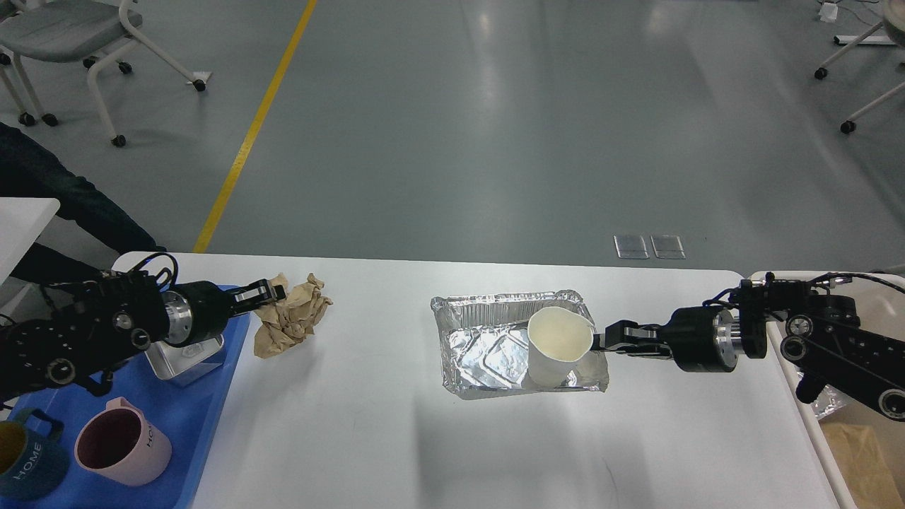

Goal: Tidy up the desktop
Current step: 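Lift the brown wrapper with the left gripper and drop it into the foil tray, then drag the foil tray with the right gripper into the white bin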

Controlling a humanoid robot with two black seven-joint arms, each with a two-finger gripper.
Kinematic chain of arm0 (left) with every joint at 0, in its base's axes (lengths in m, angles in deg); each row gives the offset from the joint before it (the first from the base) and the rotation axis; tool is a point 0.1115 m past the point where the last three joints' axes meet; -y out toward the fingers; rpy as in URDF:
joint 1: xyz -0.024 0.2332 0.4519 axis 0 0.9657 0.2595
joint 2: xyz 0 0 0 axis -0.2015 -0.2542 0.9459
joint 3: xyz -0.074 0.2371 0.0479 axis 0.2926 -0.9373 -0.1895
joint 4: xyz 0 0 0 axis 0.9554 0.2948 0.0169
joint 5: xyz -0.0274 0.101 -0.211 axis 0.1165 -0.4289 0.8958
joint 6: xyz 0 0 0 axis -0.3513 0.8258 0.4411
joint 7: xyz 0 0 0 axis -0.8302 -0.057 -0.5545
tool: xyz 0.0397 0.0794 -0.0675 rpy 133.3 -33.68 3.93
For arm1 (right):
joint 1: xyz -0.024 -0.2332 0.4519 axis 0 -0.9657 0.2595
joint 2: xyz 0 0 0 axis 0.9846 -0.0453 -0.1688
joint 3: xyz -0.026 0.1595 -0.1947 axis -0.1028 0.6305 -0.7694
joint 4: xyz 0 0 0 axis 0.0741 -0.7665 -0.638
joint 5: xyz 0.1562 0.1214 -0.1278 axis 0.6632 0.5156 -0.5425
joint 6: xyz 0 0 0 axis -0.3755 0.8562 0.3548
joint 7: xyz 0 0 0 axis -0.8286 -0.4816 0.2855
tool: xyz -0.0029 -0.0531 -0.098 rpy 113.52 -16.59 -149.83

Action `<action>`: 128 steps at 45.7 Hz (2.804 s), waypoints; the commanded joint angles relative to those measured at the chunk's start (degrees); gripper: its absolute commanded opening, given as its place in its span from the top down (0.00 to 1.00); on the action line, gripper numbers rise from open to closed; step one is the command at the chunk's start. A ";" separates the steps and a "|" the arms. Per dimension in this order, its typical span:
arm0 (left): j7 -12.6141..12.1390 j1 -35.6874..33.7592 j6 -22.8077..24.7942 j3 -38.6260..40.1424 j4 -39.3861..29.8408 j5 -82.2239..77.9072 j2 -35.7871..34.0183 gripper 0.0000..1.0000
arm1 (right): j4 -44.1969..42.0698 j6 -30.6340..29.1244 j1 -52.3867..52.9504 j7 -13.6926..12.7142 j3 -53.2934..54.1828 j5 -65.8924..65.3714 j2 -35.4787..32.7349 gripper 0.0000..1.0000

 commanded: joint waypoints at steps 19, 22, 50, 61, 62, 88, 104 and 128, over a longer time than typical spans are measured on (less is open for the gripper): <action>-0.49 -20.52 12.97 0.00 -19.01 -1.56 -18.30 1.00 | -0.25 0.00 0.09 0.00 -0.17 -0.09 0.61 1.00; -0.49 -22.02 13.24 0.09 -20.41 -3.14 -18.30 1.00 | -0.25 0.00 0.09 0.00 -0.17 -0.17 0.79 1.00; -1.72 -25.01 12.01 -1.66 -12.25 -4.11 14.13 0.99 | -0.07 0.00 0.00 0.00 0.00 -0.17 0.53 1.00; -1.72 -24.14 11.49 -3.69 -7.77 -4.11 19.93 0.98 | -0.07 0.00 -0.09 0.00 0.35 -0.09 0.53 1.00; -1.72 -23.96 11.22 -3.69 -7.41 -4.11 20.46 0.98 | -0.07 0.09 -0.09 0.00 0.44 -0.09 0.70 1.00; -1.81 -21.76 10.69 -3.51 -7.06 -2.97 21.34 0.08 | -0.16 0.09 -0.26 0.00 0.71 -0.17 0.35 1.00; -1.81 -19.83 10.52 4.13 -7.06 -0.34 17.74 0.07 | -0.16 0.09 -1.49 0.00 1.32 -0.09 0.35 1.00; -1.29 3.18 6.22 31.54 -7.06 12.05 5.17 0.05 | -0.07 1.06 -11.50 0.09 14.76 0.44 -0.70 1.00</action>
